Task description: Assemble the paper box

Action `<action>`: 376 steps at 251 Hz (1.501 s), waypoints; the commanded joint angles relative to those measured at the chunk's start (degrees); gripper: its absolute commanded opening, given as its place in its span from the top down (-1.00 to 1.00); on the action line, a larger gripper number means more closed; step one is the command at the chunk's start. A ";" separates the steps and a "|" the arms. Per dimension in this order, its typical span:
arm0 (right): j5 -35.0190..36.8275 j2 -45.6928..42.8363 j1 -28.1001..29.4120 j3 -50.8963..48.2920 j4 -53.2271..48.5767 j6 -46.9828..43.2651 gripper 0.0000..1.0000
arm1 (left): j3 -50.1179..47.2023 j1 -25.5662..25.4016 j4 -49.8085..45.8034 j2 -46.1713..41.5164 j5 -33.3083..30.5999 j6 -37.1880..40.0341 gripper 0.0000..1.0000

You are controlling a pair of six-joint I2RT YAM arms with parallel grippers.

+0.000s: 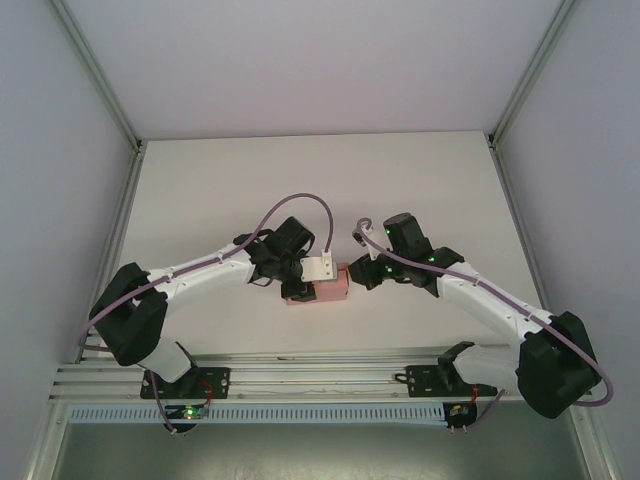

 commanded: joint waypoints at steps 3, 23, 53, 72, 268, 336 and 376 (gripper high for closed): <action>-0.74 -2.49 0.48 3.10 -0.81 6.20 0.82 | 1.62 0.90 -2.62 1.63 -0.83 0.00 0.16; -2.05 -2.38 0.57 4.25 -0.58 11.40 0.86 | 1.99 0.89 -2.67 2.00 -1.10 -0.10 0.16; -5.26 -0.28 0.52 5.31 1.59 21.10 0.93 | 2.50 0.65 -2.88 2.65 -2.08 -0.32 0.16; -6.97 1.50 0.55 6.30 1.94 26.14 1.00 | 2.74 0.21 -2.88 3.19 -3.19 -0.59 0.16; -4.83 1.22 0.87 1.89 5.49 24.90 0.95 | 3.48 -0.32 -3.05 4.64 -3.76 -0.57 0.16; 2.66 -1.79 2.24 -6.42 10.79 13.85 1.00 | 3.90 -0.16 -3.32 5.01 -3.78 -1.33 0.16; 7.87 -3.59 5.95 -10.46 15.75 13.89 1.00 | 4.55 -0.21 -2.81 5.35 -3.43 -2.41 0.13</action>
